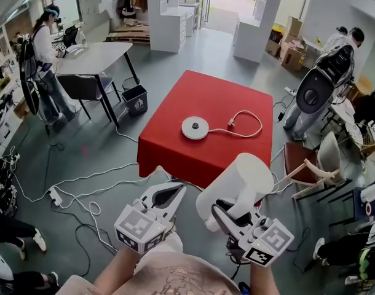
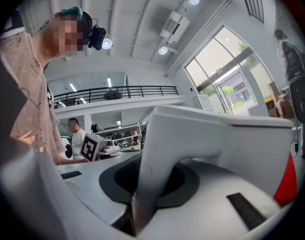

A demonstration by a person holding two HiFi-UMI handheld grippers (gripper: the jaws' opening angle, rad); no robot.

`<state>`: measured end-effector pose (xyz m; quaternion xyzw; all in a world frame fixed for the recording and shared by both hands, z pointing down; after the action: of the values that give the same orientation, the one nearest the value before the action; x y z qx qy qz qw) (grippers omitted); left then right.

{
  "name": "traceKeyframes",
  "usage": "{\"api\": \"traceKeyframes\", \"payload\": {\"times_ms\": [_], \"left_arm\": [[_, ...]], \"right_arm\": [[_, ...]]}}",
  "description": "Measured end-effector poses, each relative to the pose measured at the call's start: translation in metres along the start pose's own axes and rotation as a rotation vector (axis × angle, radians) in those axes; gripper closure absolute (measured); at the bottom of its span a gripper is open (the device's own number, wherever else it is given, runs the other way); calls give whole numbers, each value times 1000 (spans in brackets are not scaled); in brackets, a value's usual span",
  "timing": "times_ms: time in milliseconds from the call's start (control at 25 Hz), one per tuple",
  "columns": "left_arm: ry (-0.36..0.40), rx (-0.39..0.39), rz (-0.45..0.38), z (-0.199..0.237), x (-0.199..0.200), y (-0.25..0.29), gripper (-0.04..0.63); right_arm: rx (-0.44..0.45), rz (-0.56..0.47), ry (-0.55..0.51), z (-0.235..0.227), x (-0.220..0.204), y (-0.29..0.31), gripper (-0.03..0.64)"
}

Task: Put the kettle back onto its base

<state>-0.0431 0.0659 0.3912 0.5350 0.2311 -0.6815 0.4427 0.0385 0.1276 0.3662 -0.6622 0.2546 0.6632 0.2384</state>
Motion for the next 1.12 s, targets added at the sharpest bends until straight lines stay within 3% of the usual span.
{"api": "traceKeyframes", "payload": {"times_ms": [520, 1120], "left_arm": [[19, -65, 33, 64, 41, 47, 603], [36, -152, 87, 111, 50, 89, 603]], "right_arm": [[-57, -14, -9, -58, 15, 70, 534], [-141, -11, -10, -102, 9, 108, 534]]}}
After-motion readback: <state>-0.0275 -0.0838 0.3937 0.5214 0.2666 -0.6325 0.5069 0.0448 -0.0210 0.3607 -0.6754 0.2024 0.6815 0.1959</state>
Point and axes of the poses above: the fingertips, and each gripper's own axes: y forward along the fingers, z to its left, x out of its top, the point moved 1 cm from there along -y, backward along the fingers, and after that the axes turned 15 degrees about -y, right-handed, at the moved point
